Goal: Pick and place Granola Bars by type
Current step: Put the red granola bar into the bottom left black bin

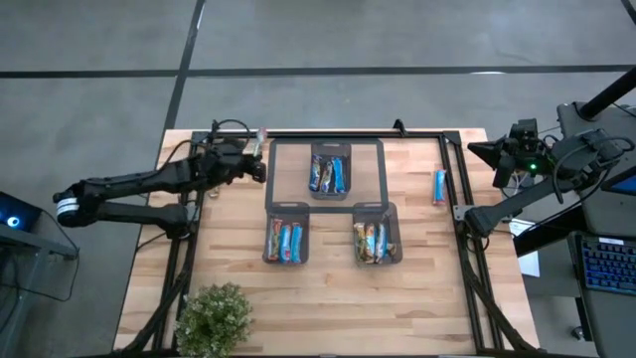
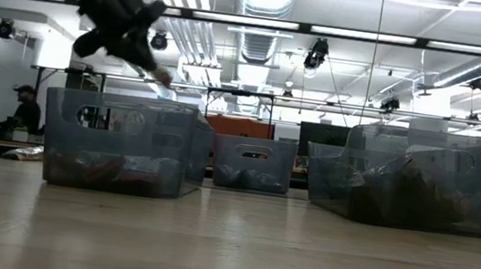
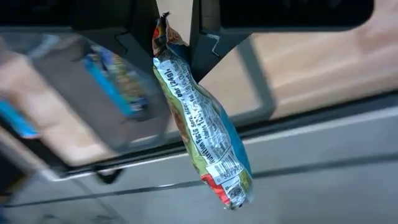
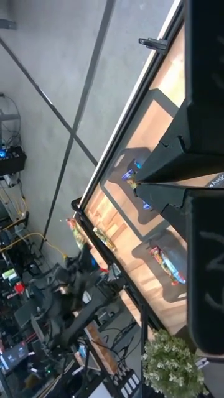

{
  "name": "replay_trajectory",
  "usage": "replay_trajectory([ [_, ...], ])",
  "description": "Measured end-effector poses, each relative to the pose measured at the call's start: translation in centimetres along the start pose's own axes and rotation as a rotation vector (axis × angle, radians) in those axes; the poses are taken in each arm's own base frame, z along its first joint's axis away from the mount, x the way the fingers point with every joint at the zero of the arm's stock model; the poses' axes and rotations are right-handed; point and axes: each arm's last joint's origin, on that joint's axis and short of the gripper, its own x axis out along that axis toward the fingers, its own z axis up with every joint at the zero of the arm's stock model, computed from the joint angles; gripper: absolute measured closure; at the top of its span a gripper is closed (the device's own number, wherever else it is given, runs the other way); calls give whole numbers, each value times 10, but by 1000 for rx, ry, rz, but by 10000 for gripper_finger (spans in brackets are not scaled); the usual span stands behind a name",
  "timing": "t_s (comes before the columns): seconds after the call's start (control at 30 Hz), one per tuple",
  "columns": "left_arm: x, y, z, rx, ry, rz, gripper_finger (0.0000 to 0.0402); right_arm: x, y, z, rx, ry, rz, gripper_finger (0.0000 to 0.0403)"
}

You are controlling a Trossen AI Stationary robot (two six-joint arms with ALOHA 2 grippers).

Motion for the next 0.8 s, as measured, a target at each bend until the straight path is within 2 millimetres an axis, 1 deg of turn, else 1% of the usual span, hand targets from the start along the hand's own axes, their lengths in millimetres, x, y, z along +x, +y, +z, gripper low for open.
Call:
replay_trajectory([
  [0.23,-25,-25,33,92,-16,-188,358,1,2,0,-47,19,31,394],
  [0.37,-42,-35,44,135,8,-242,358,4,7,-1,-62,50,49,394],
  [0.57,-64,-48,50,180,37,-327,358,12,18,-3,-95,81,39,394],
  [0.8,-85,-63,49,209,64,-445,358,21,30,-6,-120,130,41,394],
])
